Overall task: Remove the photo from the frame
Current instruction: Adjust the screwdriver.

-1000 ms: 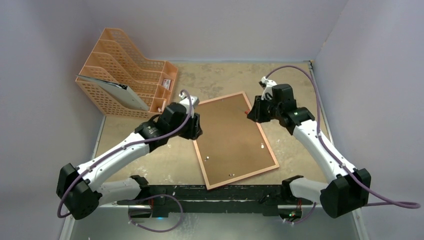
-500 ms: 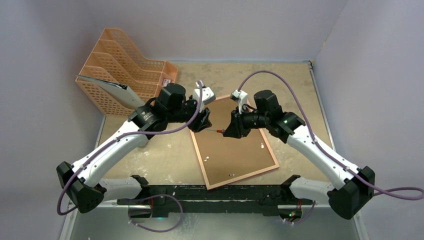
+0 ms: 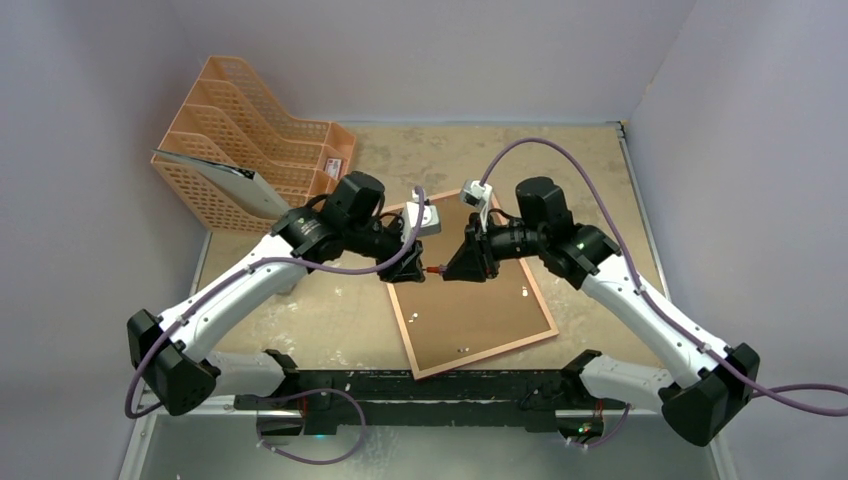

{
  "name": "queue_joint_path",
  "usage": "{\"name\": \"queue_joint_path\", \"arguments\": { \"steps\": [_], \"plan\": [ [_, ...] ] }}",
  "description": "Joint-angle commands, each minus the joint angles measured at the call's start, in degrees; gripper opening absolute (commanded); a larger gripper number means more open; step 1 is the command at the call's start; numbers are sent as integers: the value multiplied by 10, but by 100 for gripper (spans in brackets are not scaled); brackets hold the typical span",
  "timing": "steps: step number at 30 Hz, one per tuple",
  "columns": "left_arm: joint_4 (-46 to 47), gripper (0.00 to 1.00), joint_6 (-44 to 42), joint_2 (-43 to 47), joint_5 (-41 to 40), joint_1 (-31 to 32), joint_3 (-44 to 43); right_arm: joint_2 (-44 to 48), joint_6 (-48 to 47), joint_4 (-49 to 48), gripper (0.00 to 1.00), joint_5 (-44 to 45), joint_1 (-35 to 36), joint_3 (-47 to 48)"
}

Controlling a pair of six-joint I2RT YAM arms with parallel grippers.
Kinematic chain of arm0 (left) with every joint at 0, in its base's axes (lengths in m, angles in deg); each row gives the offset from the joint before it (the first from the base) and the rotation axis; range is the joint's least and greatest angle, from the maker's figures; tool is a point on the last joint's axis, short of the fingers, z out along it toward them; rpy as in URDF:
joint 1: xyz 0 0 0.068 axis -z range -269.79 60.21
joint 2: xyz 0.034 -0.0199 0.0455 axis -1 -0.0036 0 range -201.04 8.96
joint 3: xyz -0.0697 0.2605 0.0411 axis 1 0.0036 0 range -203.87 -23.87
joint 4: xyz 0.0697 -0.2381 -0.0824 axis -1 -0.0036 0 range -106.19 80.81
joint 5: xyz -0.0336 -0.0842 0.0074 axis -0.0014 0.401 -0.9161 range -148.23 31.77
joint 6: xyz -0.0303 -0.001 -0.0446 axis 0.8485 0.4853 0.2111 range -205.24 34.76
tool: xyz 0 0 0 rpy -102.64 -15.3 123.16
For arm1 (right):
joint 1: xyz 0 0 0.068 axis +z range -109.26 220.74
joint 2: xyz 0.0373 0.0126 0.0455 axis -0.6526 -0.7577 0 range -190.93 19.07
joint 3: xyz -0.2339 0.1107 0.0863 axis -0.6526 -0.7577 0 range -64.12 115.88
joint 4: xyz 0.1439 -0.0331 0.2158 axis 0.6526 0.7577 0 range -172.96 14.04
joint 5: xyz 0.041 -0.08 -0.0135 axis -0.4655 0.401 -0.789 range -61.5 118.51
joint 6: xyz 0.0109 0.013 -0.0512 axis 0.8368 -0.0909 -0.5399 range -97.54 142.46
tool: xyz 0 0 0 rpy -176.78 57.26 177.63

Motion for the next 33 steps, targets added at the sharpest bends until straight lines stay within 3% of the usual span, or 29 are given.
{"name": "queue_joint_path", "arguments": {
  "steps": [1,4,5,8,10,13,16,20,24,29,33],
  "plan": [
    [-59,27,-54,-27,56,-1,-25,26,-13,-23,0,-39,1,22],
    [-66,3,-49,-38,66,-1,-26,30,6,-41,0,-26,2,19],
    [-60,0,-43,-40,71,-1,-24,28,7,-39,0,-20,1,20],
    [-21,0,-6,-36,72,0,-9,30,28,-35,13,-1,1,19],
    [18,0,25,-26,77,-1,14,41,55,-57,41,32,1,9],
    [90,0,83,-4,72,-2,56,71,129,-125,71,74,0,-24],
    [172,0,154,25,72,-8,103,100,190,-170,90,131,-8,-47],
    [298,0,248,73,76,-14,167,117,279,-215,93,161,-43,-78],
    [408,0,326,108,63,-15,221,109,344,-280,93,131,-78,-118],
    [477,0,376,115,52,-15,255,95,391,-396,93,70,-77,-147],
    [485,0,384,108,41,-15,258,88,399,-416,83,72,-76,-150]
  ]
}}
